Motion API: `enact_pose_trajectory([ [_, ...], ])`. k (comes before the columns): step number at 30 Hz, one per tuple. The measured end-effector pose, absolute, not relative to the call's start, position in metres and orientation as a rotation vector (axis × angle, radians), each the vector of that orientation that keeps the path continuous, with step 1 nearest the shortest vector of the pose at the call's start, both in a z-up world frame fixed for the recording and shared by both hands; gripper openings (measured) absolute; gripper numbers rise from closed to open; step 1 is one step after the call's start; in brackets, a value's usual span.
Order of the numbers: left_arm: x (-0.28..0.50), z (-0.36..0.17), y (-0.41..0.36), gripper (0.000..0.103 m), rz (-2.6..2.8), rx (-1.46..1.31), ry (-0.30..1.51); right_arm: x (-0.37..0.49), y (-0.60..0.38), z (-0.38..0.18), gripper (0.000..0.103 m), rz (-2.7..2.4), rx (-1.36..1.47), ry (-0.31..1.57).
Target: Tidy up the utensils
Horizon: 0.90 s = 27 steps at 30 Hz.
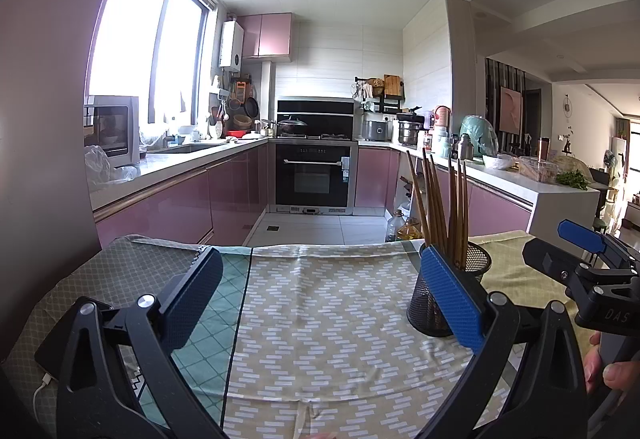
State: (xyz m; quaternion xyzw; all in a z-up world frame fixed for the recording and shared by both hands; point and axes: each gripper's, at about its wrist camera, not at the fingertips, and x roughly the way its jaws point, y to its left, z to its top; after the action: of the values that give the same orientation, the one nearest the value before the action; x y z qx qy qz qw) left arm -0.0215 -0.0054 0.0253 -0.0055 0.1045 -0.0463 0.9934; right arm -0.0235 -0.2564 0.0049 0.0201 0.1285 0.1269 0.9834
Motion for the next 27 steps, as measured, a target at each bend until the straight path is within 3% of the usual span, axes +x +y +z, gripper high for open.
enact_pose_trajectory([
  [27, -0.0218, 0.0234, -0.0077, 0.098, -0.089, -0.010, 0.214, -0.0237, -0.2561, 0.0034, 0.096, 0.252, 0.043, 0.261],
])
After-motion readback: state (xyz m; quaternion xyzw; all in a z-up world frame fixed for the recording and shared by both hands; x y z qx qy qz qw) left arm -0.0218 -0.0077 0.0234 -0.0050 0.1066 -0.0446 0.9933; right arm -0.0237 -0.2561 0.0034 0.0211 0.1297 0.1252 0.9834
